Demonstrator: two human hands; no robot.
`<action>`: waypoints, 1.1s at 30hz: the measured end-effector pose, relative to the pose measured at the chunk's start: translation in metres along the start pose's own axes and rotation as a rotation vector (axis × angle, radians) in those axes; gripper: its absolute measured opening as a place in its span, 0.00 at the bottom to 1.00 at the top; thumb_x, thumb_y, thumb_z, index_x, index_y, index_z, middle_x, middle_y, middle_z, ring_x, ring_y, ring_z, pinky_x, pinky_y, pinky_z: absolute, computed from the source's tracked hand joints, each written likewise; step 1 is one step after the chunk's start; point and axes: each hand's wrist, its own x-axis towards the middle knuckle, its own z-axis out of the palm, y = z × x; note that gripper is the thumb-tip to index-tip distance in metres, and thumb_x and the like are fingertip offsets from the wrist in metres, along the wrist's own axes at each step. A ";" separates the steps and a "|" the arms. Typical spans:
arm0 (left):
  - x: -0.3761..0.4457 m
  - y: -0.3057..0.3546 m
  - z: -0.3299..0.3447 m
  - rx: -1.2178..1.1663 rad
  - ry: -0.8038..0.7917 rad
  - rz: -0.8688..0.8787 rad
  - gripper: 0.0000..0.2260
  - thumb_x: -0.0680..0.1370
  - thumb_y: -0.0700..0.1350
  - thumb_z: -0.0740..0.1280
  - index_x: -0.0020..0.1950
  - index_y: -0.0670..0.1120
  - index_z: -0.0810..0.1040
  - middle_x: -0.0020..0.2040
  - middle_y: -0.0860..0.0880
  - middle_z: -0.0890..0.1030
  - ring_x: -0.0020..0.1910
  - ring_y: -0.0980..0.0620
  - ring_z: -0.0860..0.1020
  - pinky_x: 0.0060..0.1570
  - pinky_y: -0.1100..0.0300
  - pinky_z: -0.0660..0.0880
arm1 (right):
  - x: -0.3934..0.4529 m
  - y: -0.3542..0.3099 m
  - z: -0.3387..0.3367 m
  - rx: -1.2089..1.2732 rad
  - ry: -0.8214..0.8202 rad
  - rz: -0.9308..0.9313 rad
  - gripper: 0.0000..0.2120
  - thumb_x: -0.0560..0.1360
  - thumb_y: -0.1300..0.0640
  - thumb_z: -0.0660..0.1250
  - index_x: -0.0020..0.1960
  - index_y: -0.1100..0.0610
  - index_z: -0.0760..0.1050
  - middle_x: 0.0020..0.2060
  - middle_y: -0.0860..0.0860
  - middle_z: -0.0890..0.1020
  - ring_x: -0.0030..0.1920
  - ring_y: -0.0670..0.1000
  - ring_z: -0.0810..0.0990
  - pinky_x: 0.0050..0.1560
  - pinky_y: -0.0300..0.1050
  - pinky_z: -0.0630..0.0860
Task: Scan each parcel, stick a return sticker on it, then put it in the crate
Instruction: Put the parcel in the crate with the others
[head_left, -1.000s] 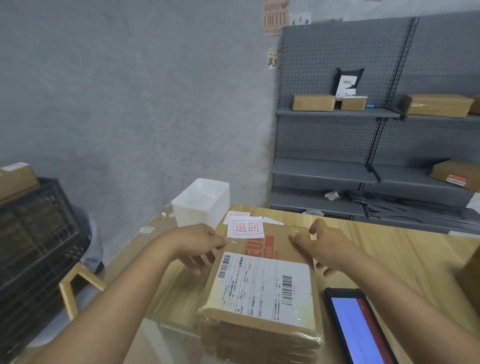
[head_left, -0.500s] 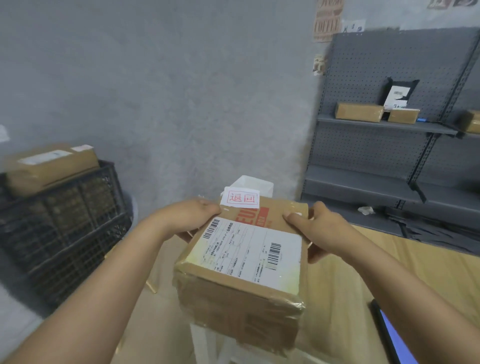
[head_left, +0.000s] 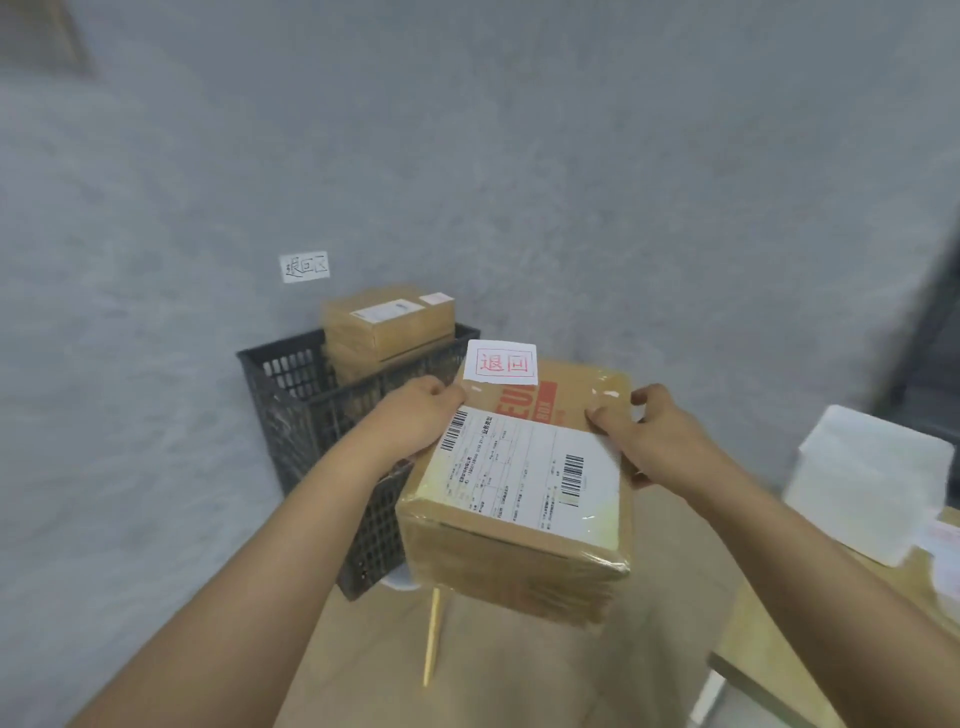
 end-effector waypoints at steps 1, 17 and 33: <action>0.008 -0.013 -0.012 -0.018 0.018 -0.016 0.16 0.79 0.61 0.56 0.51 0.51 0.75 0.42 0.53 0.82 0.40 0.54 0.81 0.36 0.58 0.75 | 0.009 -0.009 0.016 0.006 -0.002 -0.031 0.28 0.74 0.43 0.66 0.66 0.57 0.62 0.49 0.56 0.81 0.39 0.54 0.83 0.37 0.45 0.79; 0.182 -0.159 -0.164 -0.321 0.534 -0.223 0.13 0.80 0.54 0.59 0.61 0.50 0.73 0.51 0.50 0.83 0.47 0.51 0.82 0.46 0.54 0.79 | 0.251 -0.169 0.253 0.213 -0.273 -0.521 0.23 0.73 0.56 0.70 0.66 0.46 0.68 0.49 0.40 0.79 0.47 0.41 0.80 0.41 0.37 0.77; 0.332 -0.254 -0.206 -0.344 0.532 -0.460 0.15 0.78 0.46 0.64 0.63 0.46 0.68 0.53 0.47 0.82 0.50 0.49 0.81 0.48 0.54 0.79 | 0.441 -0.231 0.420 -0.033 -0.453 -0.529 0.14 0.75 0.56 0.64 0.61 0.51 0.71 0.48 0.45 0.78 0.44 0.45 0.76 0.39 0.38 0.68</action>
